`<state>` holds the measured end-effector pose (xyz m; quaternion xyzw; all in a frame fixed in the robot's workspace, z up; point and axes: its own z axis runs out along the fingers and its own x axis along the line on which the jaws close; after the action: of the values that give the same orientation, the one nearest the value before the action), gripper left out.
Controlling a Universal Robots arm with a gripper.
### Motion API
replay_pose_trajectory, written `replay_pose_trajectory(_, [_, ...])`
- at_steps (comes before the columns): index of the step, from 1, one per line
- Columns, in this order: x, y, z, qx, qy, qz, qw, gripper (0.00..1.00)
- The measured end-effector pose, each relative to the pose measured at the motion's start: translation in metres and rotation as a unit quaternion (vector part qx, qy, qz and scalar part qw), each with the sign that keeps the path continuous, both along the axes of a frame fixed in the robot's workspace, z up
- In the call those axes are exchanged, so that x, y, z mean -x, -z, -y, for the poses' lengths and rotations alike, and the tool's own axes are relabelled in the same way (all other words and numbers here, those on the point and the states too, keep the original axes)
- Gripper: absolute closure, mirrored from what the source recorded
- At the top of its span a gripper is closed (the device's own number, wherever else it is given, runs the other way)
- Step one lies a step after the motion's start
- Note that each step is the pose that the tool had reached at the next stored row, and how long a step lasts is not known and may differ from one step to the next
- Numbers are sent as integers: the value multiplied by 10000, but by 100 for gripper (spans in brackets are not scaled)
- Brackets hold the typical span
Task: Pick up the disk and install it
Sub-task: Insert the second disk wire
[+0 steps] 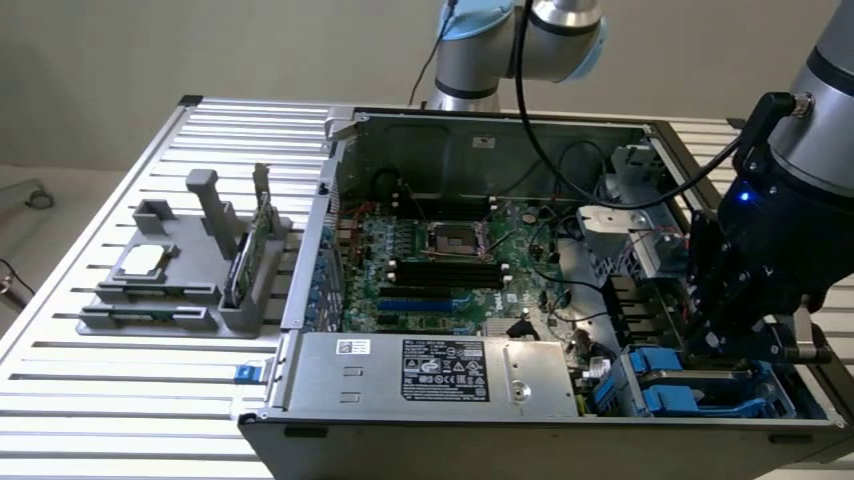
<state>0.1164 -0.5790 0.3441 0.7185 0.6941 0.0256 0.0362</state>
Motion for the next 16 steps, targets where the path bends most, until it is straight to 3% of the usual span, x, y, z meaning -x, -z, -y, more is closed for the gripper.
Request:
replay_pose_trajectory(7, [-20,36,10,-31,0,0,10000,84])
replay_pose_trajectory(16, [-44,53,34,-49,0,-3,10000,84])
